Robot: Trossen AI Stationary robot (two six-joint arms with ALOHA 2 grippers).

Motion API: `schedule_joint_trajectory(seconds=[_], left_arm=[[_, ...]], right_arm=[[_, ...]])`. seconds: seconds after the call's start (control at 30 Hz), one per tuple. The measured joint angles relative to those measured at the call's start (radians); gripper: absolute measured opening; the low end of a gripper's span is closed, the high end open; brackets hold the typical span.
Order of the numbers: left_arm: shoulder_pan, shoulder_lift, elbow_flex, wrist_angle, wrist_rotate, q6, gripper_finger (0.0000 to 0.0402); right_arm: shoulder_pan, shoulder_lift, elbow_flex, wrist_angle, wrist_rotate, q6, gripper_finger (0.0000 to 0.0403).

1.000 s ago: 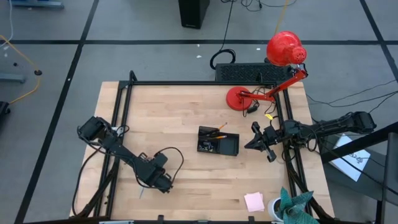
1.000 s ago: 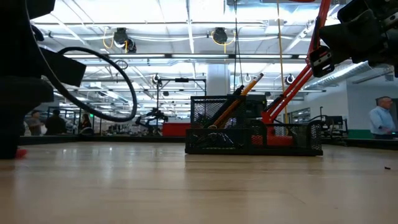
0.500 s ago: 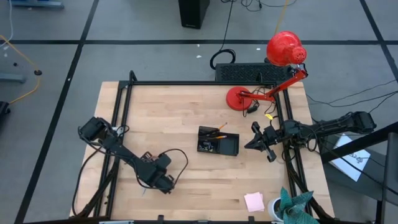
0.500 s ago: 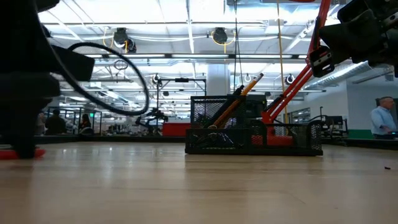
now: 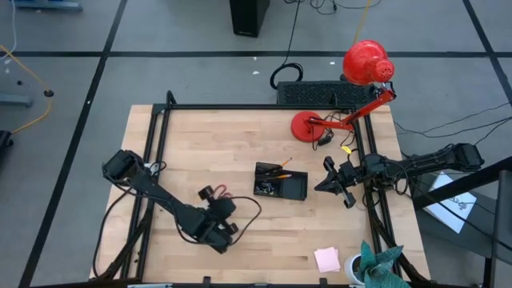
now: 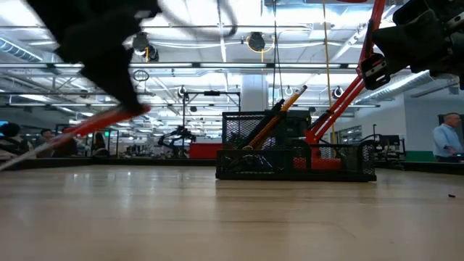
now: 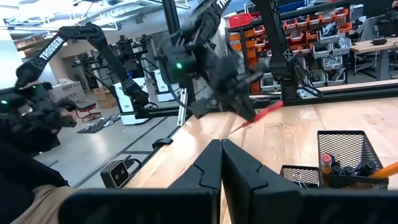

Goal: Pick and place office supplies into organizer
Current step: Put the red scissors into the desk organizer

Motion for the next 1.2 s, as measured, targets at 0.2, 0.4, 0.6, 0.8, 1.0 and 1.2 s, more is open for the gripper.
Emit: schedule_joint_trajectory(seconds=[0.2, 0.4, 0.6, 0.8, 1.0, 1.2], left_arm=[[0.039, -0.001, 0.146, 0.070, -0.186, 0.349, 0.0004], [0.104, -0.002, 0.240, 0.423, -0.203, 0.926, 0.0005], [0.191, -0.003, 0.227, 0.915, -0.057, 1.458, 0.0008], [0.308, -0.003, 0.184, 1.131, 0.199, 1.648, 0.0008], [0.413, -0.003, 0.151, 1.131, 0.432, 1.657, 0.0005], [0.489, -0.030, 0.117, 1.135, 0.563, 1.646, 0.0005]], right_arm=[[0.000, 0.000, 0.000, 0.000, 0.000, -0.001, 0.0000], [0.000, 0.000, 0.000, 0.010, 0.001, -0.003, 0.0000], [0.000, 0.000, 0.000, 0.011, 0.000, -0.001, 0.0000], [0.000, 0.000, 0.000, 0.014, -0.004, -0.003, 0.0000], [0.000, -0.001, 0.000, 0.026, -0.006, -0.003, 0.0000], [0.000, -0.001, 0.000, 0.026, -0.010, 0.000, 0.0000]])
